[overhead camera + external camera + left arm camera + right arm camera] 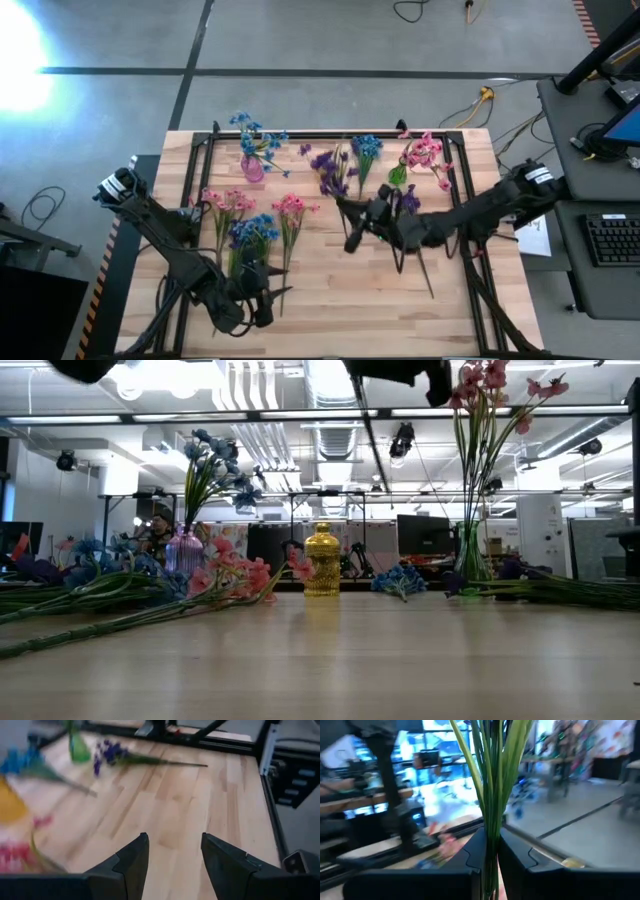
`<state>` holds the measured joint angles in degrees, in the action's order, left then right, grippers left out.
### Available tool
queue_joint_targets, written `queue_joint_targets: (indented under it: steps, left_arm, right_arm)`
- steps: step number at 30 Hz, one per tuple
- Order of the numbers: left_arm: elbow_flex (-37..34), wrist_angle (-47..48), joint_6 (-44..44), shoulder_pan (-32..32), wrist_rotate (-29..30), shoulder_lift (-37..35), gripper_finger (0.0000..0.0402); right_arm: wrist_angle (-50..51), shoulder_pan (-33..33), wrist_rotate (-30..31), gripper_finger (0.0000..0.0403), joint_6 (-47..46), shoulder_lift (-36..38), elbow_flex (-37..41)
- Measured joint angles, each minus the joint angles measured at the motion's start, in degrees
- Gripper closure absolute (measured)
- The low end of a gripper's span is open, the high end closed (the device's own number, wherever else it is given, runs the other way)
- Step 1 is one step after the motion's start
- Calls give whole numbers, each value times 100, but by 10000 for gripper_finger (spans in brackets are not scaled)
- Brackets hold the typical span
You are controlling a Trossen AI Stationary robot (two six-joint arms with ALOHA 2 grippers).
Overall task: Sort flowers into vase by color
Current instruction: Put the middle violet flowers into the yellow vase
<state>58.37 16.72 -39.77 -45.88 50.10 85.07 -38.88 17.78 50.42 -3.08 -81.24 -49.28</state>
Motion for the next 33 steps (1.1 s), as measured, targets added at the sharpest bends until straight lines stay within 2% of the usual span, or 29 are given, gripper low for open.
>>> queue_joint_targets:
  steps: [6,11,17,24,29,33]
  left_arm:
    - [0,-881,2653,155,-271,-103,233]
    - [0,-1097,3758,184,-337,-403,233]
    - [0,-1175,4365,189,-729,-810,233]
    - [-64,-1177,4770,185,-766,-1276,233]
    - [-459,-1168,4852,185,-769,-1678,234]
    - [-1035,-1551,4873,185,-754,-2225,242]
  right_arm:
    - [-404,-776,-721,369,330,-118,0]
    - [-1272,-1137,-1046,369,822,-307,2]
    - [-2390,-1314,-1187,380,1404,-693,7]
    - [-2708,-1572,-1157,389,1556,-969,13]
    - [-2990,-1775,-1192,390,1640,-965,13]
    - [-3672,-2023,-1215,390,1844,-952,13]
